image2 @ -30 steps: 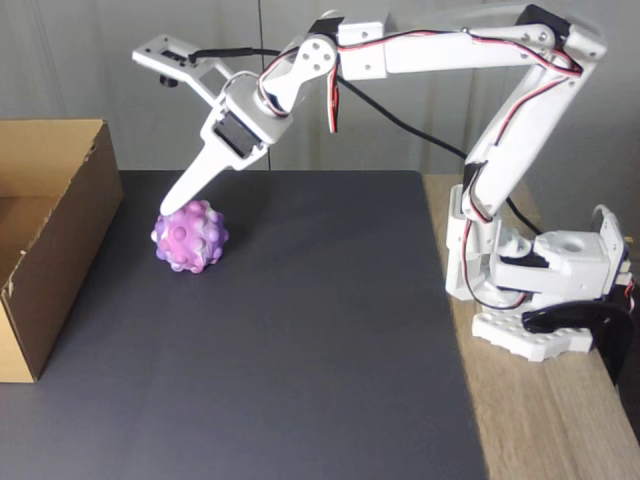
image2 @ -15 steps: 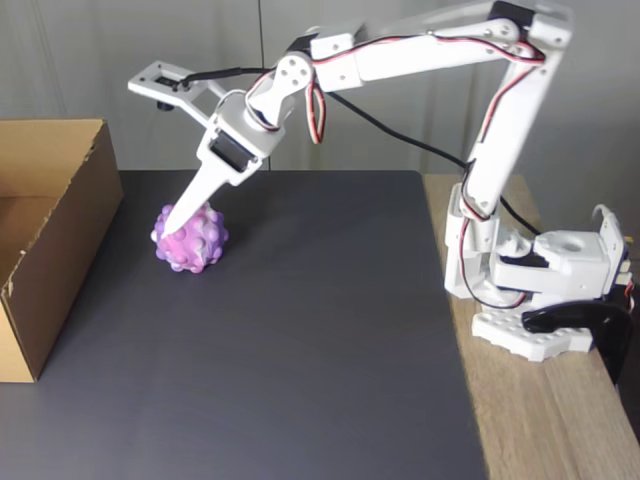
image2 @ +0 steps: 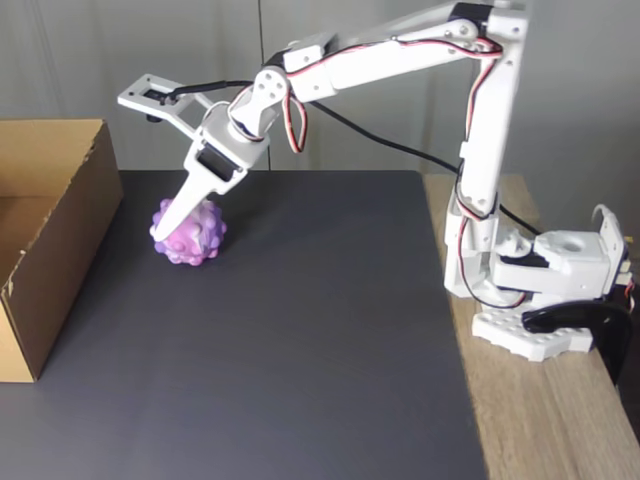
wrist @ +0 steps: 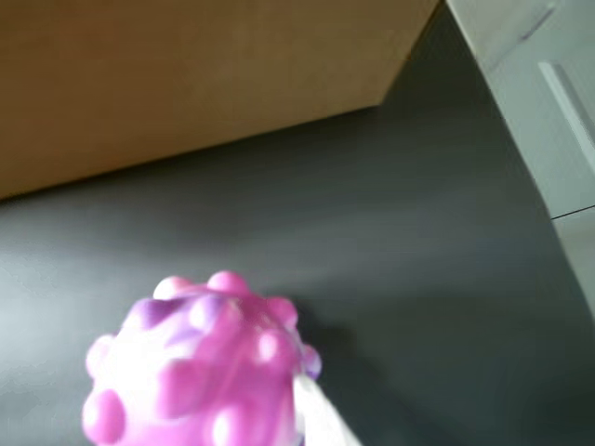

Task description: Grasp a ball and put it in the box.

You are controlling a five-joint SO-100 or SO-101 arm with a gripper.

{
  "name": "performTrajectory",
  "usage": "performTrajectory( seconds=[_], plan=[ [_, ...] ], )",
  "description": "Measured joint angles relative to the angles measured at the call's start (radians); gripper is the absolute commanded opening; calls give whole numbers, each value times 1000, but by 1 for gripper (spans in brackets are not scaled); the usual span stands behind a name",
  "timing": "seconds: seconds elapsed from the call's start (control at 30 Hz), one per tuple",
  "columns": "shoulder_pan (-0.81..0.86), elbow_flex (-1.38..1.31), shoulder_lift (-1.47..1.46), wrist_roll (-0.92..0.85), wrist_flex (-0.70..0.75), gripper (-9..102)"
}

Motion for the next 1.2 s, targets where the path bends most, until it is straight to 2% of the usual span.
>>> performTrajectory(
  seconds=[0.43,0.67,0.83,1.2],
  plan=[
    [2,-15,-72,196,-15,45],
    [2,-23,-97,206,-17,34],
    [2,-23,-97,202,-17,33],
    [-3,-26,-98,175,-8,21]
  ],
)
